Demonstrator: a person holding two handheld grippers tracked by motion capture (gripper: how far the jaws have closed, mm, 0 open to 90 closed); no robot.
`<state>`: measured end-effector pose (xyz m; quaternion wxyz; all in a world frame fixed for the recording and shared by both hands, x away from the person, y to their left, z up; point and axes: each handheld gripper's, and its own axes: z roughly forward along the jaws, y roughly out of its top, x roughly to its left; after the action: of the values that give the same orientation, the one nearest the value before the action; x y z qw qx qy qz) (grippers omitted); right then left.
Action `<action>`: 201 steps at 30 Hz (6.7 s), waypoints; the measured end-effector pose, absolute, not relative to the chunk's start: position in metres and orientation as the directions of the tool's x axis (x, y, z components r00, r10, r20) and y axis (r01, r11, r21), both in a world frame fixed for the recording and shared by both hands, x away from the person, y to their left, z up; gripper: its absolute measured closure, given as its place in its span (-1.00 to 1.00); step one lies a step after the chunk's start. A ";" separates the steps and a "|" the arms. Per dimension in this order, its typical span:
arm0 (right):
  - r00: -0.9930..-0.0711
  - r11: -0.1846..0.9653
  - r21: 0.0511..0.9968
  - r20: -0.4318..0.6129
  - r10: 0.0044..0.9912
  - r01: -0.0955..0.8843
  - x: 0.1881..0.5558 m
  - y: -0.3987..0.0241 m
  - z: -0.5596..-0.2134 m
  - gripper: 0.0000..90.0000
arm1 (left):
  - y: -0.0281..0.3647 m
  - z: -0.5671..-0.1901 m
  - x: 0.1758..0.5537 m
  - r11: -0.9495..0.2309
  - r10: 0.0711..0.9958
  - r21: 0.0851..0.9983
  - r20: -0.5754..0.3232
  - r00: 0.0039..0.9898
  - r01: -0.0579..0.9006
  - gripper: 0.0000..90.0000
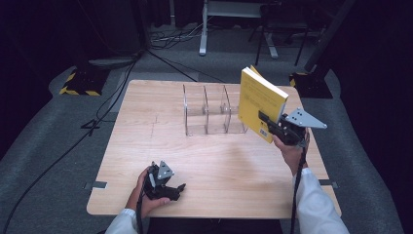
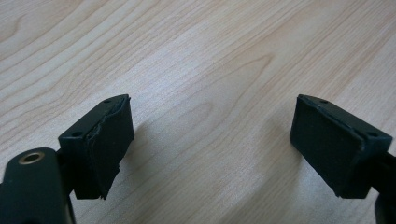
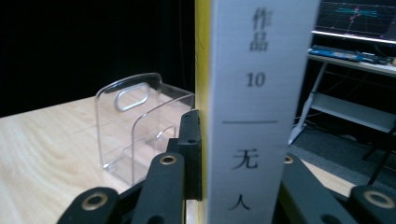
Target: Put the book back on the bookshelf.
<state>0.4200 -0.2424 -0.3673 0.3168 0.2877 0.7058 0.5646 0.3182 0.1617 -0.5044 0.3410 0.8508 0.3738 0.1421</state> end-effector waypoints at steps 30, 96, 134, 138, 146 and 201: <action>-0.528 0.222 0.967 -0.124 0.840 0.128 0.500 -0.192 -0.377 0.69 | 0.161 -0.504 0.318 -0.495 0.722 0.687 -0.014 0.692 0.532 -0.68; -0.461 0.190 0.954 -0.064 0.885 0.231 0.516 -0.181 -0.455 0.46 | 0.160 -0.505 0.317 -0.496 0.719 0.689 -0.015 0.694 0.529 -0.68; -0.508 0.231 0.962 -0.128 0.852 0.146 0.487 -0.224 -0.415 0.43 | 0.159 -0.505 0.317 -0.493 0.724 0.687 -0.017 0.690 0.534 -0.69; -0.519 0.212 0.968 -0.115 0.847 0.131 0.490 -0.228 -0.392 0.48 | 0.159 -0.505 0.317 -0.494 0.723 0.687 -0.016 0.690 0.534 -0.69; -0.577 0.260 0.945 -0.101 0.810 0.200 0.497 -0.225 -0.381 0.64 | 0.159 -0.505 0.317 -0.492 0.724 0.688 -0.016 0.689 0.533 -0.69; -0.516 0.164 0.984 -0.108 0.850 0.063 0.533 -0.192 -0.381 0.70 | 0.158 -0.505 0.315 -0.507 0.704 0.689 -0.015 0.710 0.518 -0.68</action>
<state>0.5326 -0.1919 -0.3810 0.3569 0.3385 0.6743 0.5508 0.3153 0.1575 -0.5047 0.3456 0.8575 0.3564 0.1350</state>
